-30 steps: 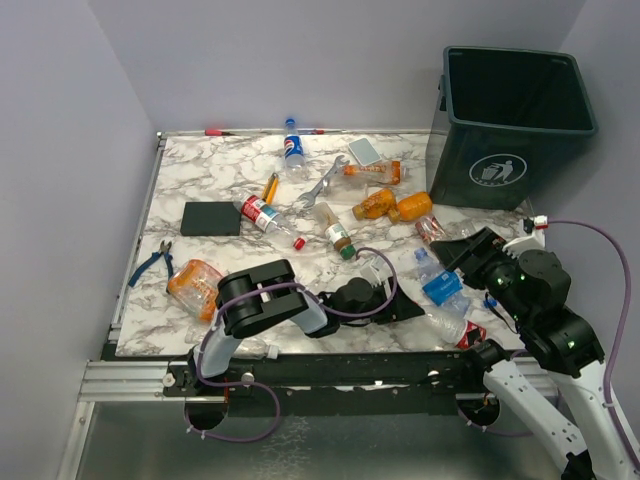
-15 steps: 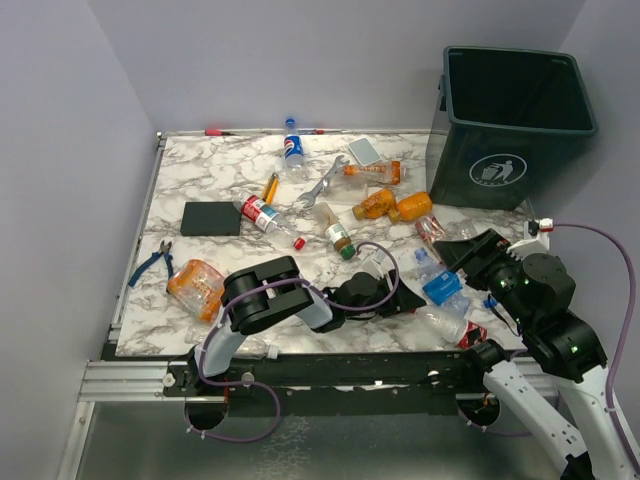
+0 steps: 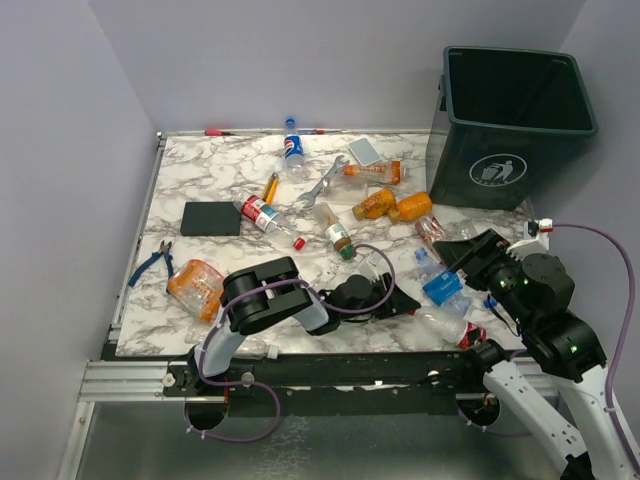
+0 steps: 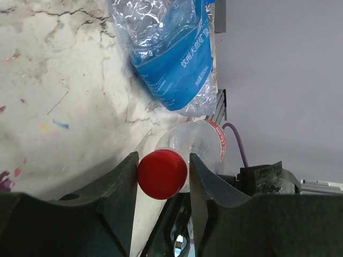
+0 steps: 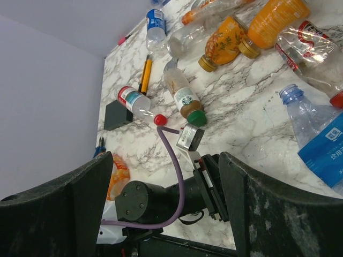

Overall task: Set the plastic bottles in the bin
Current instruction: Pick up the plastic bottle from the corner of the board.

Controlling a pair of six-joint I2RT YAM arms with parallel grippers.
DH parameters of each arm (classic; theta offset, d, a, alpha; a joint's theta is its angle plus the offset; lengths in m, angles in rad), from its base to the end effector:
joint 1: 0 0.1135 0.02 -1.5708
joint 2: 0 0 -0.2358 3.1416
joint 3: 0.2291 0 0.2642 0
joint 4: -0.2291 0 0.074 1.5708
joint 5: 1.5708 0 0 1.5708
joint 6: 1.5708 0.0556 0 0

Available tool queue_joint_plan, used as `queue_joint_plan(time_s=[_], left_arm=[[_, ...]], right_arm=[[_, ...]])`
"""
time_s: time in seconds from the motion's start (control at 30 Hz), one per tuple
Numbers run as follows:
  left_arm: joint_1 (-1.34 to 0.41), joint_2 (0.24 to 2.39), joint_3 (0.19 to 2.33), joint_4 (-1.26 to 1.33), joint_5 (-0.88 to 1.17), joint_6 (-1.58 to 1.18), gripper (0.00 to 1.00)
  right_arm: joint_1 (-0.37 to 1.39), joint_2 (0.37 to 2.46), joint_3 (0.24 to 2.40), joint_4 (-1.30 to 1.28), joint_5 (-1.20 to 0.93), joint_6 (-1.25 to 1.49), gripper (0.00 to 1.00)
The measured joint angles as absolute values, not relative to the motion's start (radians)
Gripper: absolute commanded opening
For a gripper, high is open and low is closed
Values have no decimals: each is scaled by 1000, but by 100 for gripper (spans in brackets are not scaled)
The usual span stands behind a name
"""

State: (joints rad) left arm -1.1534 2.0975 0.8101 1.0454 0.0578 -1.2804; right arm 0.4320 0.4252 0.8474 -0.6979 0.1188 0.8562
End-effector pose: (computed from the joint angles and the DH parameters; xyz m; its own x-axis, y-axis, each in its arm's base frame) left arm 0.1567 -0.3613 0.0560 -0.9240 -0.2759 -0.2647 0.1747 0.3111 -0.9342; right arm 0.1296 0.0525 0.3358 -0.3978 0.6425 -0.6549 -0.0178 0.7083 0.7057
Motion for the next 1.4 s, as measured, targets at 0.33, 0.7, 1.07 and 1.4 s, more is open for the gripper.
queue_joint_plan(time_s=[0.33,0.7,1.07,1.4], left_arm=[[-1033,1747,566,1013,112,-1215,0],[-878,1058,860,100,312,-599,0],[-870,909,947,-412,446,-217,0],[-870,924,1066,-451,554,-123,0]], right_arm=[[432,462,848,-694,53,773,83],[432,678,901,-585,-374,499,85],[448,866,1016,-499,-791,348,86],[746,889,978,-441,-750,342,88]])
